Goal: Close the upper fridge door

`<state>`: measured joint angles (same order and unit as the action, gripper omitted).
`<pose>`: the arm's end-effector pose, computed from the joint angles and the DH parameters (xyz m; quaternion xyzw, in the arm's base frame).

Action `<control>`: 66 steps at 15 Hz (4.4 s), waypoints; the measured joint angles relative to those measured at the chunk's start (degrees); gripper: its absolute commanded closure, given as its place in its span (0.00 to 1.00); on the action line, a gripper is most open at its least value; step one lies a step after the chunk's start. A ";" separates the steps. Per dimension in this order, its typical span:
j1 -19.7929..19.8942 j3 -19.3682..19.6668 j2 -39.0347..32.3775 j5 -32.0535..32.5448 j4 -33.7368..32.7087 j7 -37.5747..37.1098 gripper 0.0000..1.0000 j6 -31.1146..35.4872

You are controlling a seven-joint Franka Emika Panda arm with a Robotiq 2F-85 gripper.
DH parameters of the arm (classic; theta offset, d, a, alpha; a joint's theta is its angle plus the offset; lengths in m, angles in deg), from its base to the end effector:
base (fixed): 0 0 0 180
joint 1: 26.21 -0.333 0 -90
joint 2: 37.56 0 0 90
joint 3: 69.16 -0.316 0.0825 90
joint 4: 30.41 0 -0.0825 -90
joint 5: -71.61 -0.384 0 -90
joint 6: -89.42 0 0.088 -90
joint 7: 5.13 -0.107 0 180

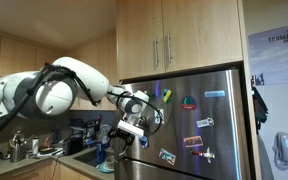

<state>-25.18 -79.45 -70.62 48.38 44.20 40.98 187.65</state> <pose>0.6934 0.1224 0.4105 -0.8799 -0.4002 -0.0057 0.2562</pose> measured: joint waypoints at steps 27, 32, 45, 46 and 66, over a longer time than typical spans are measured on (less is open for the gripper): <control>-8.86 -1.63 0.40 4.51 -4.72 -41.09 0.00 -16.12; -14.91 -1.32 2.71 6.23 -4.96 -60.19 0.00 -20.73; -20.78 2.95 4.44 14.72 -9.68 -84.93 0.00 -48.80; -20.86 3.23 4.22 15.92 -10.16 -84.93 0.00 -50.52; -20.81 4.79 3.75 18.41 -11.35 -84.51 0.00 -53.88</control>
